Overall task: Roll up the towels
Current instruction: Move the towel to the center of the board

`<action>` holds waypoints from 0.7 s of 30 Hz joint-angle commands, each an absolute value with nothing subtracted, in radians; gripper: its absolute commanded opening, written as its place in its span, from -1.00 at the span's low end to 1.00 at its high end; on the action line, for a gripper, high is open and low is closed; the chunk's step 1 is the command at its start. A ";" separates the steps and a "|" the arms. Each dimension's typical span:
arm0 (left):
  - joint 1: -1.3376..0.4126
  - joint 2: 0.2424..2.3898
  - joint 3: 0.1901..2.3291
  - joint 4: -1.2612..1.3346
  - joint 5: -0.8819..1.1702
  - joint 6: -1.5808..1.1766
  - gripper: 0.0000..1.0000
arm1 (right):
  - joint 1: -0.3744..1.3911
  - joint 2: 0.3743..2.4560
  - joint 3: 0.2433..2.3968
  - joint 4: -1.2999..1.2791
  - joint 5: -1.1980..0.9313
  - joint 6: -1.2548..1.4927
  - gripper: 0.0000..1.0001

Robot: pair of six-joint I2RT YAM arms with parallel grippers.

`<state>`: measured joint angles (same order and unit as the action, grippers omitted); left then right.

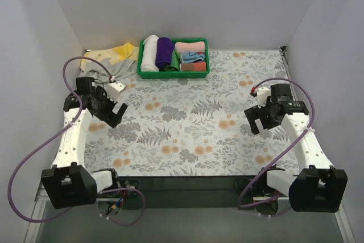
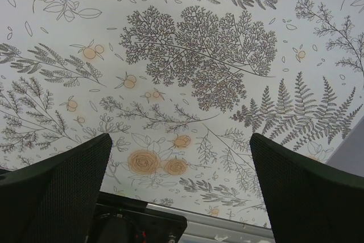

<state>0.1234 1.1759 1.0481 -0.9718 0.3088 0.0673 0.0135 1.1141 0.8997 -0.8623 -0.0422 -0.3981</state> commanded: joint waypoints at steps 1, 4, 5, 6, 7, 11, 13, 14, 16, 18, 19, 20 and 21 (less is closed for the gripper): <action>0.127 1.213 1.077 -0.980 0.351 0.098 0.96 | 0.015 1.131 0.940 -0.861 -0.063 -0.406 0.97; 0.126 1.285 1.115 -0.959 0.338 0.089 0.96 | 0.017 1.140 0.939 -0.856 -0.075 -0.406 0.97; 0.127 1.337 1.130 -0.953 0.319 0.069 0.96 | 0.017 1.149 0.939 -0.853 -0.086 -0.407 0.97; 0.127 1.383 1.172 -0.948 0.302 0.052 0.97 | 0.017 1.172 0.940 -0.853 -0.092 -0.407 0.97; 0.127 1.432 1.210 -0.969 0.281 0.040 0.93 | 0.017 1.184 0.942 -0.854 -0.106 -0.405 0.98; 0.130 1.656 1.399 -0.971 0.270 -0.049 0.81 | 0.017 1.255 0.959 -0.851 -0.126 -0.403 0.97; 0.130 1.764 1.513 -0.921 0.275 -0.061 0.81 | 0.017 1.284 0.968 -0.851 -0.136 -0.402 0.97; 0.130 1.805 1.561 -0.905 0.272 -0.070 0.80 | 0.017 1.292 0.972 -0.850 -0.143 -0.402 0.97; 0.132 1.952 1.661 -0.885 0.245 -0.103 0.79 | 0.017 1.313 0.980 -0.850 -0.152 -0.400 0.97; 0.136 2.052 1.826 -0.871 0.241 -0.130 0.75 | 0.017 1.330 0.988 -0.848 -0.155 -0.399 0.97; 0.138 2.134 1.883 -0.850 0.238 -0.141 0.75 | 0.017 1.336 0.991 -0.847 -0.155 -0.399 0.98; 0.141 2.182 1.981 -0.845 0.236 -0.149 0.75 | 0.017 1.345 0.992 -0.845 -0.158 -0.399 0.97; 0.141 2.227 2.041 -0.844 0.235 -0.152 0.74 | 0.017 1.350 0.994 -0.847 -0.158 -0.397 0.97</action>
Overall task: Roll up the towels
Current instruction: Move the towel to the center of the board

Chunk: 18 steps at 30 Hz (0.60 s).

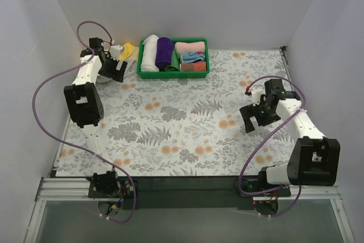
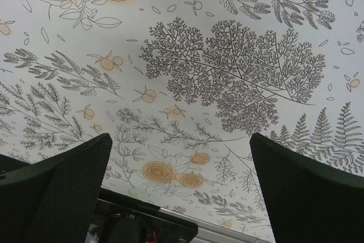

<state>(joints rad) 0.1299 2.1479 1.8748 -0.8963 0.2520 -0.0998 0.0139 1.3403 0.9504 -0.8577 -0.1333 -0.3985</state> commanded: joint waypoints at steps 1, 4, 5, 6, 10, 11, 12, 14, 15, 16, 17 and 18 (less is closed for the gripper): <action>0.141 2.267 2.092 -0.851 0.229 -0.166 0.74 | 0.017 1.354 0.996 -0.847 -0.160 -0.396 0.97; 0.141 2.413 2.241 -0.858 0.197 -0.167 0.74 | 0.017 1.370 0.997 -0.841 -0.164 -0.391 0.97; 0.141 2.446 2.255 -0.847 0.183 -0.166 0.74 | 0.017 1.374 0.997 -0.838 -0.166 -0.390 0.97; 0.141 2.459 2.247 -0.833 0.173 -0.160 0.74 | 0.017 1.377 0.997 -0.836 -0.166 -0.388 0.97; 0.155 2.482 2.171 -0.761 0.134 -0.132 0.67 | 0.015 1.388 0.996 -0.827 -0.169 -0.380 0.97; 0.159 2.488 2.163 -0.762 0.132 -0.126 0.61 | 0.017 1.393 0.997 -0.827 -0.169 -0.379 0.97; 0.166 2.497 2.155 -0.770 0.133 -0.124 0.50 | 0.017 1.394 0.999 -0.827 -0.167 -0.377 0.97; 0.187 2.502 2.152 -0.811 0.162 -0.121 0.10 | 0.017 1.394 1.003 -0.827 -0.169 -0.377 0.97; 0.195 2.490 2.149 -0.828 0.175 -0.115 -0.05 | 0.017 1.394 1.008 -0.827 -0.169 -0.376 0.97; 0.213 2.476 2.129 -0.859 0.189 -0.112 -0.23 | 0.017 1.394 1.011 -0.828 -0.169 -0.376 0.97; 0.219 2.456 2.109 -0.871 0.201 -0.106 -0.46 | 0.017 1.388 1.017 -0.830 -0.170 -0.376 0.97; 0.225 2.426 2.085 -0.882 0.233 -0.077 -0.58 | 0.017 1.384 1.022 -0.830 -0.173 -0.377 0.97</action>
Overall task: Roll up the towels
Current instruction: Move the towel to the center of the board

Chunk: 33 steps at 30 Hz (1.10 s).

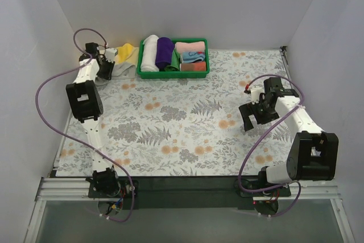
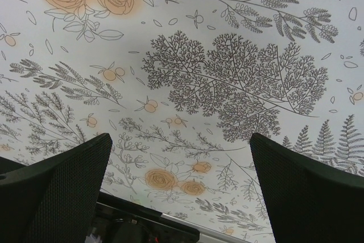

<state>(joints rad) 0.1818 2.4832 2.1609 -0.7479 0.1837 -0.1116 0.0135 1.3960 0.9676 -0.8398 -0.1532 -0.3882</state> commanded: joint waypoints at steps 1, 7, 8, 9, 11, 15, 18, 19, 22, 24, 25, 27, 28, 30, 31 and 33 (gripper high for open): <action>0.230 2.352 2.044 -0.894 0.245 -0.058 -0.68 | 0.017 1.381 1.025 -0.831 -0.178 -0.376 0.97; 0.224 2.041 1.757 -1.070 0.363 0.162 -1.00 | 0.017 1.339 1.049 -0.859 -0.227 -0.387 0.97; 0.219 1.970 1.691 -1.103 0.377 0.175 -1.00 | 0.017 1.330 1.052 -0.865 -0.235 -0.390 0.97; 0.213 1.930 1.660 -1.171 0.394 0.192 -1.00 | 0.017 1.328 1.055 -0.871 -0.245 -0.393 0.97; 0.164 1.828 1.593 -1.238 0.449 0.225 -1.00 | 0.017 1.322 1.058 -0.894 -0.276 -0.403 0.97; 0.022 1.677 1.422 -1.174 0.528 0.062 -1.00 | 0.017 1.322 1.071 -0.925 -0.336 -0.413 0.97; -0.112 1.631 1.388 -1.024 0.587 -0.205 -1.00 | 0.015 1.328 1.091 -0.948 -0.391 -0.410 0.98; -0.168 1.628 1.370 -0.978 0.592 -0.269 -1.00 | 0.017 1.328 1.104 -0.957 -0.409 -0.408 0.97; -0.274 1.640 1.364 -0.813 0.582 -0.495 -1.00 | 0.017 1.330 1.118 -0.969 -0.440 -0.408 0.95; -0.336 1.695 1.406 -0.814 0.485 -0.517 -1.00 | 0.015 1.331 1.120 -0.971 -0.454 -0.402 0.94; -0.365 1.739 1.425 -0.807 0.488 -0.528 -0.96 | 0.015 1.336 1.118 -0.971 -0.477 -0.399 0.93; -0.374 1.758 1.417 -0.735 0.570 -0.548 -0.43 | 0.017 1.353 1.112 -0.969 -0.508 -0.393 0.90; -0.382 1.750 1.407 -0.700 0.593 -0.567 -0.20 | 0.015 1.359 1.114 -0.969 -0.541 -0.385 0.90; -0.385 1.732 1.388 -0.593 0.615 -0.572 0.96 | 0.015 1.381 1.112 -0.966 -0.575 -0.379 0.86; -0.385 1.724 1.387 -0.565 0.612 -0.572 0.97 | 0.017 1.391 1.114 -0.963 -0.610 -0.380 0.85; -0.379 1.715 1.419 -0.540 0.612 -0.545 0.96 | 0.017 1.404 1.112 -0.957 -0.641 -0.380 0.77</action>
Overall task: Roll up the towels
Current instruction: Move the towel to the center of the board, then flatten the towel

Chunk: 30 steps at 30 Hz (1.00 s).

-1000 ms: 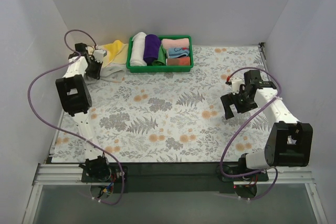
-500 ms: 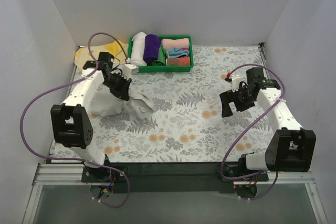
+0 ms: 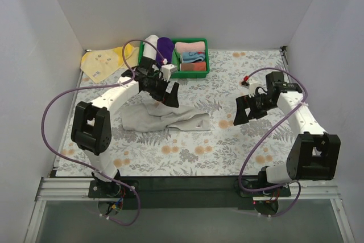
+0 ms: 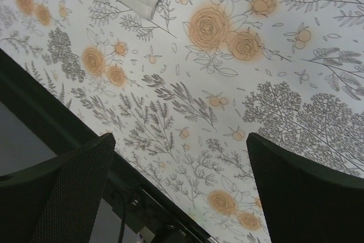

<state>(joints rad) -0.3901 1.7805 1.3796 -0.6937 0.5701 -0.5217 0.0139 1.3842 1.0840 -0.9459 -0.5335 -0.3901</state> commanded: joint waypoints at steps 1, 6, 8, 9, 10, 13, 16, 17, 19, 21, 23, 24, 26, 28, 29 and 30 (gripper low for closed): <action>-0.368 1.712 1.427 -0.543 0.630 -0.525 0.96 | 0.017 1.411 1.114 -0.947 -0.672 -0.380 0.73; -0.374 1.567 1.346 -0.636 0.721 -0.116 0.43 | 0.078 1.460 1.094 -0.873 -0.719 -0.334 0.37; -0.396 1.510 1.283 -0.670 0.709 0.053 0.03 | 0.119 1.504 1.089 -0.845 -0.726 -0.319 0.28; -0.409 1.468 1.254 -0.699 0.684 0.089 -0.06 | 0.164 1.523 1.089 -0.838 -0.724 -0.313 0.26; -0.437 1.459 1.200 -0.722 0.674 0.121 -0.13 | 0.184 1.560 1.092 -0.831 -0.715 -0.310 0.26; -0.491 1.428 1.102 -0.744 0.618 0.193 -0.29 | 0.236 1.629 1.103 -0.802 -0.707 -0.293 0.26; -0.518 1.414 1.043 -0.695 0.545 0.186 -0.28 | 0.271 1.676 1.124 -0.749 -0.661 -0.252 0.26; -0.518 1.413 1.020 -0.680 0.532 0.180 -0.25 | 0.281 1.686 1.132 -0.730 -0.651 -0.241 0.27; -0.518 1.411 1.008 -0.635 0.485 0.161 -0.14 | 0.301 1.712 1.138 -0.680 -0.605 -0.210 0.27; -0.517 1.423 1.012 -0.609 0.438 0.155 -0.12 | 0.327 1.732 1.144 -0.646 -0.582 -0.199 0.28; -0.494 1.449 1.038 -0.618 0.426 0.146 -0.13 | 0.342 1.759 1.149 -0.629 -0.558 -0.181 0.28; -0.479 1.482 1.078 -0.635 0.429 0.143 -0.14 | 0.360 1.767 1.152 -0.614 -0.552 -0.173 0.28; -0.427 1.514 1.112 -0.647 0.448 0.144 -0.15 | 0.379 1.789 1.158 -0.601 -0.522 -0.160 0.28; -0.378 1.549 1.141 -0.655 0.451 0.159 -0.12 | 0.402 1.805 1.163 -0.583 -0.491 -0.152 0.29; -0.368 1.563 1.149 -0.657 0.443 0.191 -0.09 | 0.406 1.813 1.163 -0.580 -0.486 -0.144 0.30; -0.361 1.600 1.166 -0.676 0.434 0.213 -0.06 | 0.419 1.819 1.164 -0.575 -0.476 -0.141 0.31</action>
